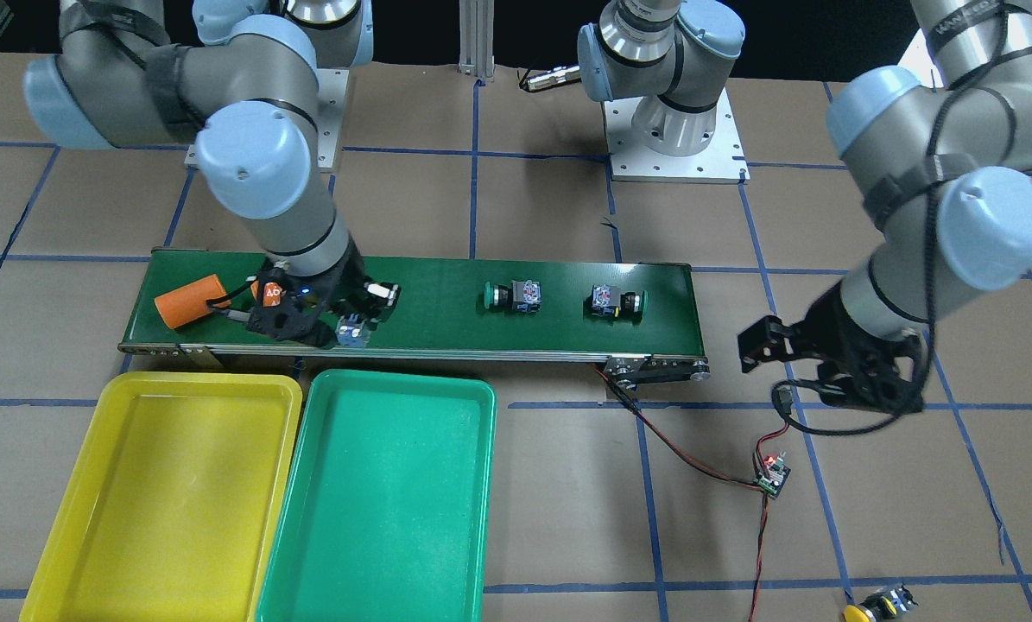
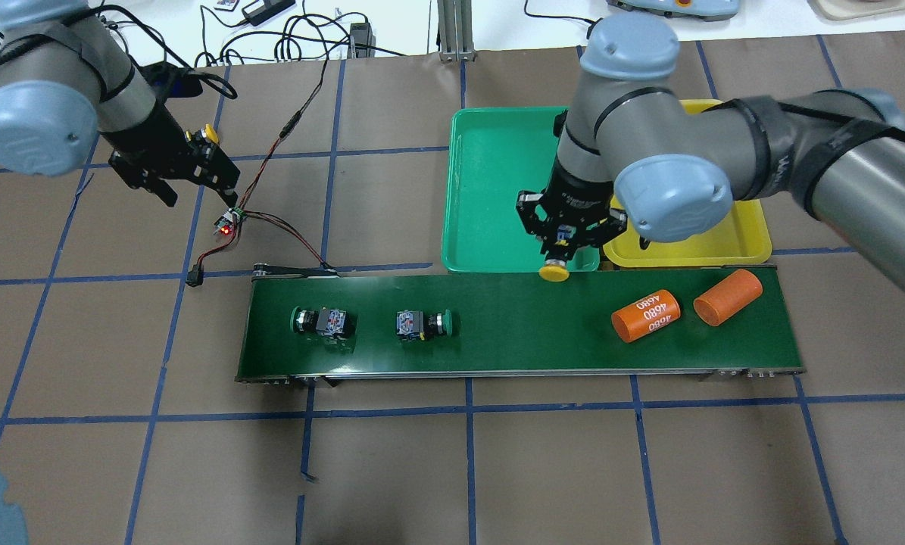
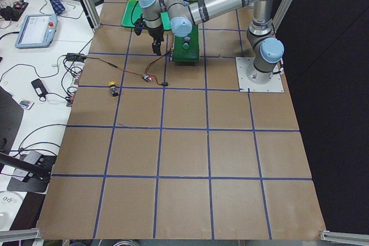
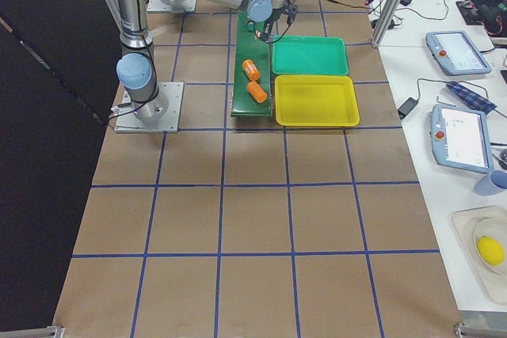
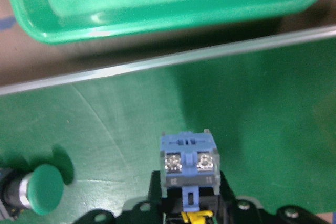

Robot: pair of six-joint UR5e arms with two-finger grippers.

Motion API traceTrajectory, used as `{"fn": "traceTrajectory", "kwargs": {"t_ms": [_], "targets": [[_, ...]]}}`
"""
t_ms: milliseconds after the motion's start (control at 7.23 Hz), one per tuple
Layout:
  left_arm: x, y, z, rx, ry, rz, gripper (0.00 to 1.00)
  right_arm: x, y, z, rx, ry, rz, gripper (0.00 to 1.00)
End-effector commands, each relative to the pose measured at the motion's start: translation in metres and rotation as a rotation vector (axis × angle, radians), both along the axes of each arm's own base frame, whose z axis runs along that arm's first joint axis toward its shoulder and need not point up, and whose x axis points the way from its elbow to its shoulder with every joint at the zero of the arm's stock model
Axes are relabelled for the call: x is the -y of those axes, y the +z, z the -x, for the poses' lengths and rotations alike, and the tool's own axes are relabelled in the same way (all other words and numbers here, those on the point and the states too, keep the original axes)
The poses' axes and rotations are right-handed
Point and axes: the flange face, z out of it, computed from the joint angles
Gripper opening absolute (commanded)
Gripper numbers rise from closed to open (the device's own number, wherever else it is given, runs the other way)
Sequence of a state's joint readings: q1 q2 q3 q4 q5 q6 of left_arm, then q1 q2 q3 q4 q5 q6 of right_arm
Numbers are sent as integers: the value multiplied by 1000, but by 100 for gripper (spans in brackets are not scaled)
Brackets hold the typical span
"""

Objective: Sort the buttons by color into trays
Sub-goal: 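Carry the yellow-capped button into the yellow tray and release it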

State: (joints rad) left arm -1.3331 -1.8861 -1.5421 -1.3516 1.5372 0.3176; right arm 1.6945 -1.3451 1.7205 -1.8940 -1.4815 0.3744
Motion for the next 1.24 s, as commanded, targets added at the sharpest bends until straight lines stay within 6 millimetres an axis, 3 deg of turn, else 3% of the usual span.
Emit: {"fn": "traceTrajectory", "kwargs": {"t_ms": [0, 138, 276, 415, 553, 691, 829, 1106], "targets": [[92, -8, -67, 24, 93, 54, 100, 71, 18, 79, -68, 35, 109, 0], [126, -14, -86, 35, 107, 108, 100, 97, -2, 126, -75, 25, 124, 0], [149, -42, -95, 38, 148, 110, 100, 123, -25, 178, -78, 48, 182, 5], [158, -70, -102, 24, 190, 82, 100, 138, -71, 204, -76, 34, 161, 17], [163, -96, -115, 25, 207, 55, 100, 145, -85, 209, -78, 34, 164, 99], [172, -112, -121, 25, 240, 49, 100, 138, -87, 208, -76, 33, 135, 100], [183, -114, -124, 29, 282, 62, 100, 133, -87, 205, -64, 31, 95, 100], [198, -135, -129, 25, 288, 58, 100, 106, -31, 182, -54, 49, 66, 100]]}}
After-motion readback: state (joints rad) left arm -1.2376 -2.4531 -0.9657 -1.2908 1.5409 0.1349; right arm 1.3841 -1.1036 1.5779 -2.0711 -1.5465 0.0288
